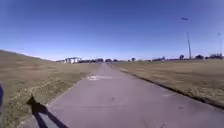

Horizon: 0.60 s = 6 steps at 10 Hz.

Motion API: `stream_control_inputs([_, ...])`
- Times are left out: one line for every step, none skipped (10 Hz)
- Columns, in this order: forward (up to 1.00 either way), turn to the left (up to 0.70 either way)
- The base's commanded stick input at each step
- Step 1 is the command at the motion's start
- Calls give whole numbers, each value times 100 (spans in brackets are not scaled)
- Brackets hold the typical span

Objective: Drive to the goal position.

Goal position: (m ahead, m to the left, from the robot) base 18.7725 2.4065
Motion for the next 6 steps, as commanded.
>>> stream_control_inputs([70, 0])
stream_control_inputs([70, 0])
stream_control_inputs([70, 0])
stream_control_inputs([70, 0])
stream_control_inputs([70, 0])
stream_control_inputs([70, 0])
